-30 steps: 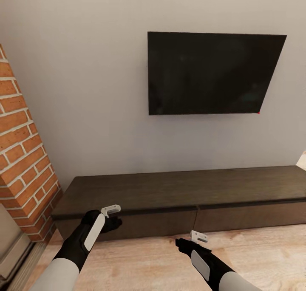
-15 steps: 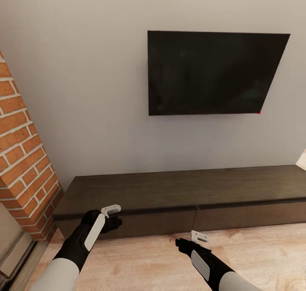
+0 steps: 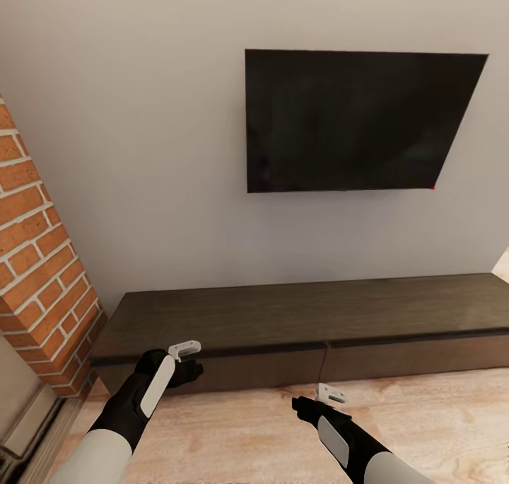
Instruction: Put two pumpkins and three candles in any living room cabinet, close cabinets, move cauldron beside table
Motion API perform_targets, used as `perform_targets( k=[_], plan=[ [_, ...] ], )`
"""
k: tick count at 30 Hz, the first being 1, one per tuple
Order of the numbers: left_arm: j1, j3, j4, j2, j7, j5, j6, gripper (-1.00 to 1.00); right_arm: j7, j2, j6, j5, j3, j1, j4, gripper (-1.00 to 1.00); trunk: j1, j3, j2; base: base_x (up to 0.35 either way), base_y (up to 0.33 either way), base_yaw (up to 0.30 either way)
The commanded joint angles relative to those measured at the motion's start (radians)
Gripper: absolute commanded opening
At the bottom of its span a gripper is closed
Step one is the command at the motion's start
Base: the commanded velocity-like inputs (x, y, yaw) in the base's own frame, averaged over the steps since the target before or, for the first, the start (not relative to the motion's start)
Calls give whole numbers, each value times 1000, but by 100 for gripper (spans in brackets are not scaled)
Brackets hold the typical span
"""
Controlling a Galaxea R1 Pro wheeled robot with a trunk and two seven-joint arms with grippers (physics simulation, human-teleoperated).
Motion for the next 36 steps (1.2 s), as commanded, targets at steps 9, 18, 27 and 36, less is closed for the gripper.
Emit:
perform_targets(
  k=[9, 18, 27, 36],
  plan=[
    [0, -2, -1, 0, 10, 10, 2, 100, -9, -2, -5, -7, 10, -1, -2, 100, -35, 12, 63, 0, 0, 0],
    [0, -2, -1, 0, 10, 10, 2, 100, -14, -1, -19, -7, 11, -1, 32, 100, -69, 33, 126, 0, 0, 0],
    [0, -3, 8, 1, 10, 12, 2, 100, -22, 1, -260, -8, 14, -2, 257, 100, -104, 61, 189, 0, 0, 0],
    [0, -9, 172, 7, 15, -1, -9, 100, -21, 1, -330, -11, 15, 8, 304, 100, -138, 89, 252, 0, 0, 0]
  ],
)
